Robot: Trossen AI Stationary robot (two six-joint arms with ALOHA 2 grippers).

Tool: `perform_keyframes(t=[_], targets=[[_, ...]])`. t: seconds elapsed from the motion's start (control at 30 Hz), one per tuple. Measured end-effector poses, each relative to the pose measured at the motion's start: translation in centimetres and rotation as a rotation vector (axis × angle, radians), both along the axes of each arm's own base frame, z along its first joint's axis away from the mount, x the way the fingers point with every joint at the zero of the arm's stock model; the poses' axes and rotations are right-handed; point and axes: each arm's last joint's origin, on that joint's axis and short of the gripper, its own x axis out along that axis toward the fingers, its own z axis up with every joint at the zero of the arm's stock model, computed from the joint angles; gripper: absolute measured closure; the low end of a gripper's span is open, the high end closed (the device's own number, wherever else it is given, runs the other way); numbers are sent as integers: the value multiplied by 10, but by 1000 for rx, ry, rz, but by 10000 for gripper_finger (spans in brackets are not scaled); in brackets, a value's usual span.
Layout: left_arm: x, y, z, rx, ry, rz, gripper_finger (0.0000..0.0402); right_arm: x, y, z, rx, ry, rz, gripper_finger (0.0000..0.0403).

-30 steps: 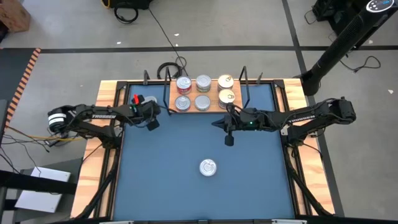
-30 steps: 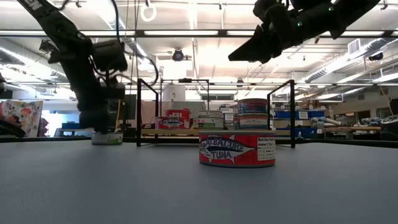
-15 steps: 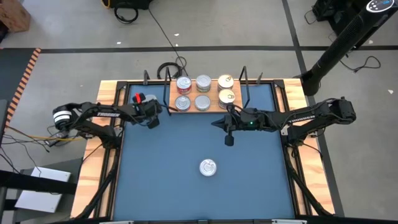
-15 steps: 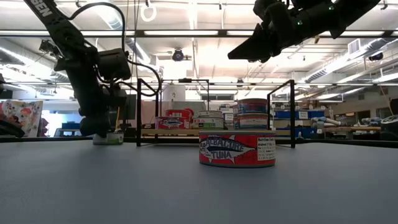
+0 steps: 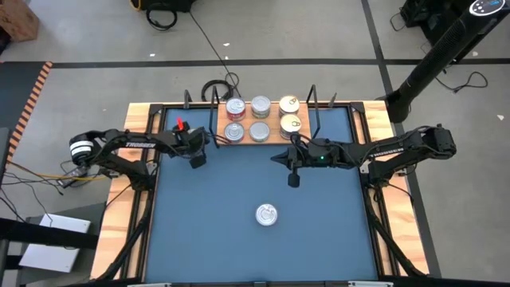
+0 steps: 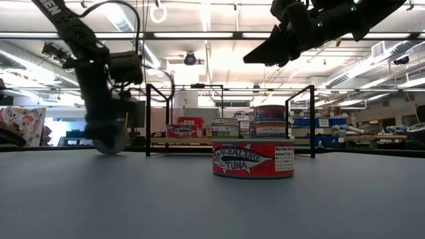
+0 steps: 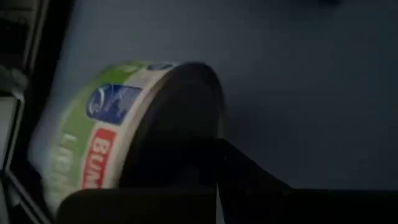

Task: Stack canned seafood by type on shelf
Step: Stack the green tuna can on top of the other green tuna can on the shelf

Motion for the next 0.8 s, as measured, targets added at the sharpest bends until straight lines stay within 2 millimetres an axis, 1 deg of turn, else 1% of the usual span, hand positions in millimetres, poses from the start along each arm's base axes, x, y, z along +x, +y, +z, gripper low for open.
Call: perform_keyframes(t=[0.13,0.2,0.27,0.4,0.53,0.67,0.8], targets=[[0,-7,5,-74,24,42,400,0,1,0,-3,-2,5,395],[6,-11,12,-79,-5,58,400,0,1,0,-5,-3,6,395],[8,-18,16,-94,5,66,400,0,1,0,-5,-3,8,395],[18,-32,26,-97,-28,55,401,0,4,0,-6,-3,18,395],[24,-44,39,-100,-17,23,401,0,5,0,-11,-2,27,395],[26,-46,58,-89,-35,21,395,0,7,0,-17,-1,34,394],[24,-44,75,-67,-59,4,362,0,7,0,-8,-2,31,395]])
